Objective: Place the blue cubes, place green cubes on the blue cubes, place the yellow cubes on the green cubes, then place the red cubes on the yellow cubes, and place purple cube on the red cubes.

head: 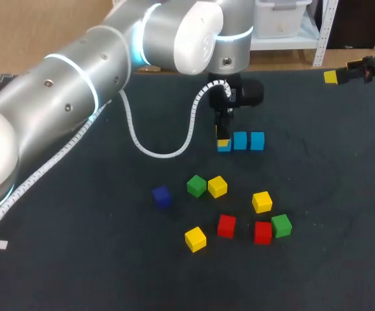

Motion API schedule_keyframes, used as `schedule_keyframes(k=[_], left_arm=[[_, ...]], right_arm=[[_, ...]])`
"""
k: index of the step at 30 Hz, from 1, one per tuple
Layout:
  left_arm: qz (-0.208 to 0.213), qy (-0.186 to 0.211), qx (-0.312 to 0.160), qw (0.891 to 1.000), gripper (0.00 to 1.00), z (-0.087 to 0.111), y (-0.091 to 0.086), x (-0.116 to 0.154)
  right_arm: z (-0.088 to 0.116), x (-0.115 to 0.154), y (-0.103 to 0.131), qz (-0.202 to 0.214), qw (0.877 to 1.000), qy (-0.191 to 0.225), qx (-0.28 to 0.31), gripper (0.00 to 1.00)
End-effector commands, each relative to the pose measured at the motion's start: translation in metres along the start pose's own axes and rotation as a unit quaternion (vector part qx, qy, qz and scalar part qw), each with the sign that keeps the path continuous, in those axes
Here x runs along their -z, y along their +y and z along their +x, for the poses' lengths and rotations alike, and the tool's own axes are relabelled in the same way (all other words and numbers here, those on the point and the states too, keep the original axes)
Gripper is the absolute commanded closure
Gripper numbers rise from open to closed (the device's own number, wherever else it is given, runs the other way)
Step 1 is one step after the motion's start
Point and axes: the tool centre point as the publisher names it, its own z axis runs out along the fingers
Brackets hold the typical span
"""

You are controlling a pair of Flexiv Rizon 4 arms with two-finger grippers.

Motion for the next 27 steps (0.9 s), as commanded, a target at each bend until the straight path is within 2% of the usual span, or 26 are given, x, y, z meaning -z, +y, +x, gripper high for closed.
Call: schedule_keyframes(k=[1,21,24,27], left_arm=[[0.007,0.003,0.001,1.0,1.0,-0.0021,0.0072,-0.0007],[-0.005,0.001,0.0,1.0,1.0,-0.0042,0.0124,-0.0021],[-0.004,0.001,0.0,1.0,0.92,-0.0043,0.0122,-0.0028],[-0.003,0.0,0.001,1.0,0.74,-0.0039,0.012,-0.0034]], right_arm=[[0.0004,-0.0004,-0.0007,-0.002,1.0,-0.002,0.001,0.0],[0.0004,-0.0004,-0.0007,-0.002,1.0,-0.002,0.001,0.0],[0.0004,-0.0004,-0.0007,-0.002,1.0,-0.002,0.001,0.0],[0.0004,-0.0004,-0.0007,-0.002,1.0,-0.002,0.001,0.0]])
